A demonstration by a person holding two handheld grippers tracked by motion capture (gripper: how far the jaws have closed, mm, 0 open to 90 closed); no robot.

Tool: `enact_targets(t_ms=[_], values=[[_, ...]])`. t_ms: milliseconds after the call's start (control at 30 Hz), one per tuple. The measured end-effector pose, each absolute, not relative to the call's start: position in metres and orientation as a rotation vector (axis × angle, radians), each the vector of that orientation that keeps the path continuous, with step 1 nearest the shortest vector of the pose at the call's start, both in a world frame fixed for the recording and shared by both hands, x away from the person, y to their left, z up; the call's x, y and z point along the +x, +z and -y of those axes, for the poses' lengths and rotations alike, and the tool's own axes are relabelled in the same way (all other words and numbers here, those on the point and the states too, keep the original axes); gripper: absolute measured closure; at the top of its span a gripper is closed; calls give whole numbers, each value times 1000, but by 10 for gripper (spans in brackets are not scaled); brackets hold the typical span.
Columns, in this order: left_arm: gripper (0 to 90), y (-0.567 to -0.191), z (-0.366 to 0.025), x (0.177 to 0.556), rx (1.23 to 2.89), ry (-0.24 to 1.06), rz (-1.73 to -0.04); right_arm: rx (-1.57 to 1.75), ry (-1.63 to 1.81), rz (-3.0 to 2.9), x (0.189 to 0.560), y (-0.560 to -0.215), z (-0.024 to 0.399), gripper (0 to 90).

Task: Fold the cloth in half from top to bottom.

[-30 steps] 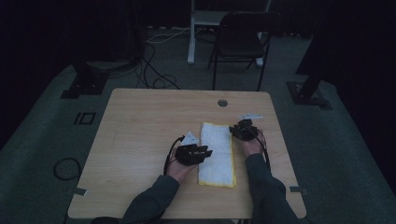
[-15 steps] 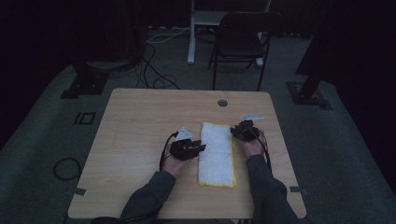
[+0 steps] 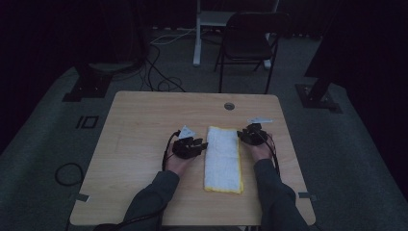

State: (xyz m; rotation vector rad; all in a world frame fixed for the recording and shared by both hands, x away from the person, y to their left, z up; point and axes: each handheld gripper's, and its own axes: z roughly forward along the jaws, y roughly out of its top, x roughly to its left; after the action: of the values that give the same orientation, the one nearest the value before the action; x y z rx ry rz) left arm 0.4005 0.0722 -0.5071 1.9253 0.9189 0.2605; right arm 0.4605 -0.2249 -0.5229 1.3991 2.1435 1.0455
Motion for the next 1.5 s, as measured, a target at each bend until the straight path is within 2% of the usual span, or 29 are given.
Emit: enact_targets(t_ms=[967, 1500], values=[[621, -520, -59, 447, 1908, 297, -1020, 1404, 1064, -2158, 465, -526, 217, 623], [599, -529, -42, 461, 1936, 314, -1075, 1434, 1078, -2146, 468, -530, 218, 613]])
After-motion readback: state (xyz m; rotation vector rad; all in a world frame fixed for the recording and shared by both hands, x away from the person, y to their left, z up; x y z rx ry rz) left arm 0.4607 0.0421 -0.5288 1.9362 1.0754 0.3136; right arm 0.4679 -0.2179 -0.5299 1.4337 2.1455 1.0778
